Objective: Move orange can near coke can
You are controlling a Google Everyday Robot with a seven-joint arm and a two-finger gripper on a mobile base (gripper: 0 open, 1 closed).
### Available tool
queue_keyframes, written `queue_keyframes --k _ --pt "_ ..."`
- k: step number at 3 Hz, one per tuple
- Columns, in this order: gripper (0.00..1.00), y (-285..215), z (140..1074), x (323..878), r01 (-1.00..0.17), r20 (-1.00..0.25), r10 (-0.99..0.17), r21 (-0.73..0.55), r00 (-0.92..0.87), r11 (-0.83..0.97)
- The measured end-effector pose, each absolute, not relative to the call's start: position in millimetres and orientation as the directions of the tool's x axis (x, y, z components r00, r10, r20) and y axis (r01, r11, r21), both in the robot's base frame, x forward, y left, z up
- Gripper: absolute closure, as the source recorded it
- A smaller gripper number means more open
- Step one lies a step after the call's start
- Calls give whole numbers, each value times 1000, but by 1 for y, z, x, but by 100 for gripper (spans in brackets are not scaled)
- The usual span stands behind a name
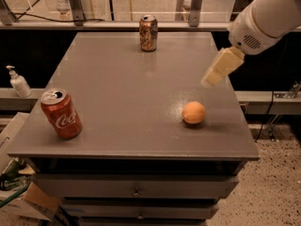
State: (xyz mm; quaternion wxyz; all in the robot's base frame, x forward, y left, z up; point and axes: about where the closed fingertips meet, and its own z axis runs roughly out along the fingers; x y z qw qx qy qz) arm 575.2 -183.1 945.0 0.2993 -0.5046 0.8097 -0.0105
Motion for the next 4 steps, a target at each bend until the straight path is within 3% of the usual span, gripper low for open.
queue_keyframes --k 2,4 --pt "0 -138 925 674 -763 -682 -652 -212 -332 611" --pt "0 -141 924 670 -759 -696 -636 -203 -333 619"
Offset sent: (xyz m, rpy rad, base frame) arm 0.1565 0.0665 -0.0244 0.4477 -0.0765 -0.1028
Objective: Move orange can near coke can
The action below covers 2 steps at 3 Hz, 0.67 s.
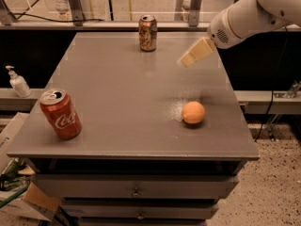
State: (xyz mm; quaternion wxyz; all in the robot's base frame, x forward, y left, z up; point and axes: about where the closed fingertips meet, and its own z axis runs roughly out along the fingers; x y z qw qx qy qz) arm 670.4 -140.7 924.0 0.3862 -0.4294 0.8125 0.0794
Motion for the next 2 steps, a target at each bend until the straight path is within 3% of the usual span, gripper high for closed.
queue_keyframes --k 2 --pt "0 -125 900 711 -723 -839 -470 -144 -273 676"
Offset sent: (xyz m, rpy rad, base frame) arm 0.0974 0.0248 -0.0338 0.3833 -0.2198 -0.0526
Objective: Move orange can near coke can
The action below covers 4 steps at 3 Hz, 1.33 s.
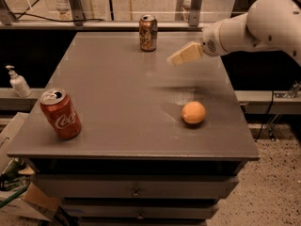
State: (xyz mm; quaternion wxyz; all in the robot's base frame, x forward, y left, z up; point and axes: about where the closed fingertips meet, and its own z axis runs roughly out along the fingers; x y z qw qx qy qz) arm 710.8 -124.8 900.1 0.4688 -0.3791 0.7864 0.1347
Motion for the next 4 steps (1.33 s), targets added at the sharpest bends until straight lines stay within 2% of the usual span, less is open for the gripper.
queue_keyframes --k 1,2,4 --pt "0 -112 893 761 -708 -910 -354 -102 -218 699" --pt "0 -96 886 809 -702 -936 -294 -79 -192 708" --pt "0 -42 879 876 -718 -955 -233 -31 -185 696"
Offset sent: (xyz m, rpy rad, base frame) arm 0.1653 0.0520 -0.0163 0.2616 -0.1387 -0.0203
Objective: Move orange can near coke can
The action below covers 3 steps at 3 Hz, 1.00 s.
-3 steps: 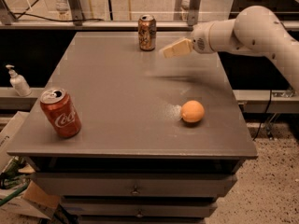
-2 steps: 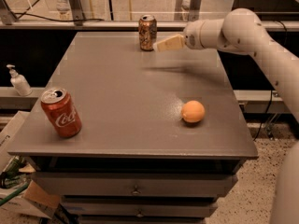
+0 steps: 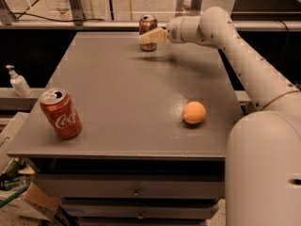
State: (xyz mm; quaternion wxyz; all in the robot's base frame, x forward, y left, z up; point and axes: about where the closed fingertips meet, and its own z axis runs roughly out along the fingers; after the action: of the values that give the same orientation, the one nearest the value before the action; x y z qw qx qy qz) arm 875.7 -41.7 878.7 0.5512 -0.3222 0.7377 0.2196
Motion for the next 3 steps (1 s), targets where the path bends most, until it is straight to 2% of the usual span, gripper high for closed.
queue_keyframes --k 1,2,3 --pt "0 -14 875 890 -733 -956 -225 -15 -189 680" --pt "18 2 870 897 -739 -953 -227 -5 -200 673" --pt "41 1 869 897 -736 -950 -228 3 -213 677"
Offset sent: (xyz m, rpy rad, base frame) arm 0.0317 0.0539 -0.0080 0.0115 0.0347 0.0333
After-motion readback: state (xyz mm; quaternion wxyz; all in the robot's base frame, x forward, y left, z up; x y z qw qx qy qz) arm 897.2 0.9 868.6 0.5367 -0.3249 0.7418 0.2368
